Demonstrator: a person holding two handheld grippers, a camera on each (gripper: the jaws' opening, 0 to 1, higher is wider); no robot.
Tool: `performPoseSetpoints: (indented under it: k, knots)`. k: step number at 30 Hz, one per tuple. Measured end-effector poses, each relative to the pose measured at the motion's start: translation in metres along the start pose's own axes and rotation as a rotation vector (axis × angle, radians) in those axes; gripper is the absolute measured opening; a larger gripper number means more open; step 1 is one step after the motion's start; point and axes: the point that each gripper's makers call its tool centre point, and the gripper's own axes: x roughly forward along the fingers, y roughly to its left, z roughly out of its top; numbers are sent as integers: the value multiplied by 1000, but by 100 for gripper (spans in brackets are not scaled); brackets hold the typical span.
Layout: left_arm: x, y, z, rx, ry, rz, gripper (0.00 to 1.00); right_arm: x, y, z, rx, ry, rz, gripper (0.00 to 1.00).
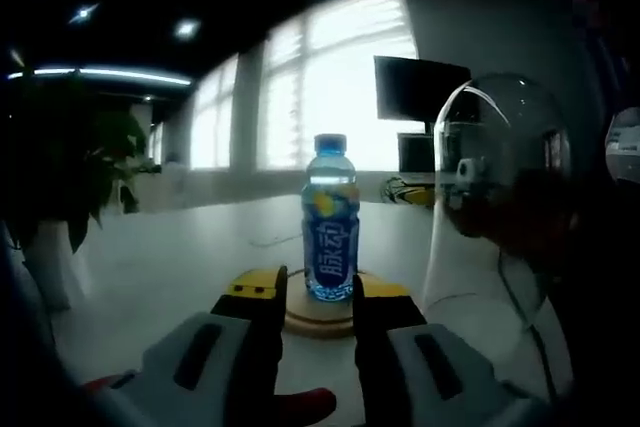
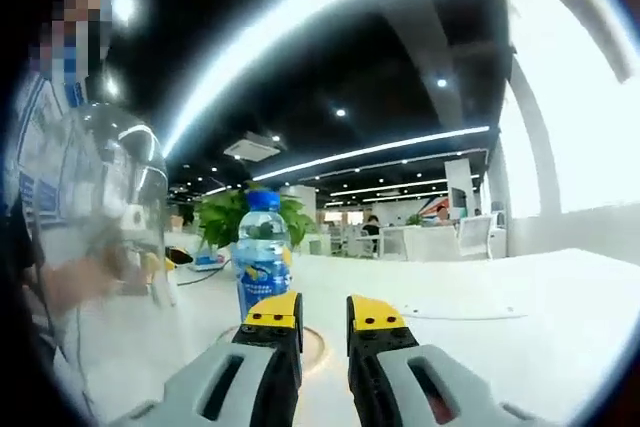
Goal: Open the cover put in the Mizone put the cover back on
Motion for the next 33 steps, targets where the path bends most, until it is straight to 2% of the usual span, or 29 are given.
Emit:
performPoseSetpoints:
  k: [7,20,30,33]
  knots:
    - [-2,-4,7,29,-24,-9,24,-2,2,0,-26,2,23,12]
    - [-5,-1,11,32,-33,5,26,-2,-4,-2,-29,6,2,14]
    - [-7,2,11,27,-35,8,26,-4,0,-7,-70,33,43,19]
    - [-7,0,12,30,-37,2,26,-6,3,-3,-69,20,51,19]
